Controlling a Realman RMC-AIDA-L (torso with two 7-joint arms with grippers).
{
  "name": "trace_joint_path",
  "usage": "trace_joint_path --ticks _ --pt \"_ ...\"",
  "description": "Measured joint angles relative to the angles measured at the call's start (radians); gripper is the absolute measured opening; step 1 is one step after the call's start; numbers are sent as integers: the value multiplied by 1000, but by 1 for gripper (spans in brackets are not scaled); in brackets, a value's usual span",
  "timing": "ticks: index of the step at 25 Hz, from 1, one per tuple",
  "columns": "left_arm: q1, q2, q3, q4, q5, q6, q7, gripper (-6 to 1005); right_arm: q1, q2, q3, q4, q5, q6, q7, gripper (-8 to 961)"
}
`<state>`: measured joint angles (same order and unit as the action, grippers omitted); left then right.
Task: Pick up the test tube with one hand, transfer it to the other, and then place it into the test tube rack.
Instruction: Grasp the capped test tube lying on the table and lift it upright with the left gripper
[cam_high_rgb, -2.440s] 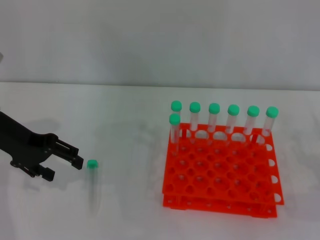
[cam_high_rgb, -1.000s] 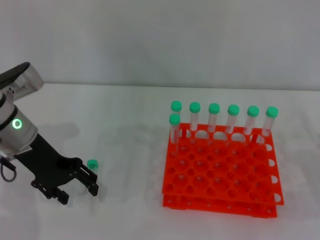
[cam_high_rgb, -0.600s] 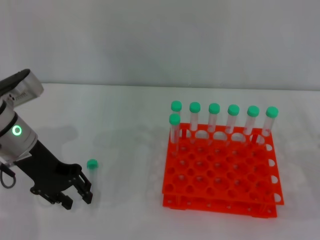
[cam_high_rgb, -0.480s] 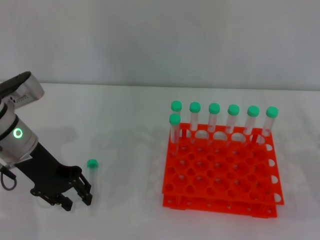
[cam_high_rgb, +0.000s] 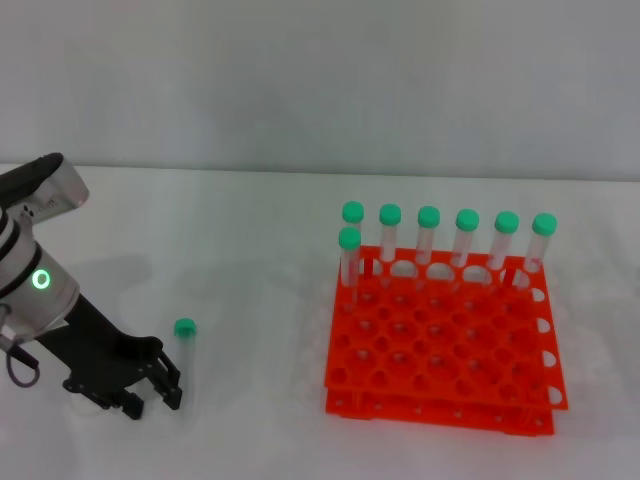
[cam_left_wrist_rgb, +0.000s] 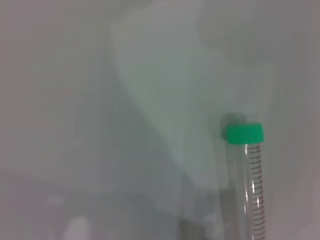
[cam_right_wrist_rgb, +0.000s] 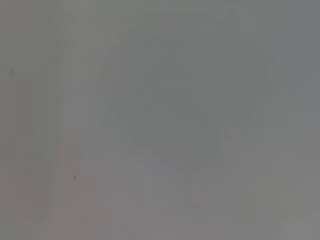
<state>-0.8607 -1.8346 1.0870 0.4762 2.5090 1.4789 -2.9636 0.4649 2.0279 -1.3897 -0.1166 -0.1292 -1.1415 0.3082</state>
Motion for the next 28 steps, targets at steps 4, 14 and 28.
trace_joint_path --ticks 4,14,28 --pt "-7 -6 -1 -2 -1 -6 13 495 0 0 0 0 0 0 0 856" --pt "-8 -11 -5 -2 -4 -8 15 455 0 0 0 1 -1 0 1 856" --pt "0 -22 -7 -10 -6 -40 26 342 1 0 0 3 -1 0 4 855"
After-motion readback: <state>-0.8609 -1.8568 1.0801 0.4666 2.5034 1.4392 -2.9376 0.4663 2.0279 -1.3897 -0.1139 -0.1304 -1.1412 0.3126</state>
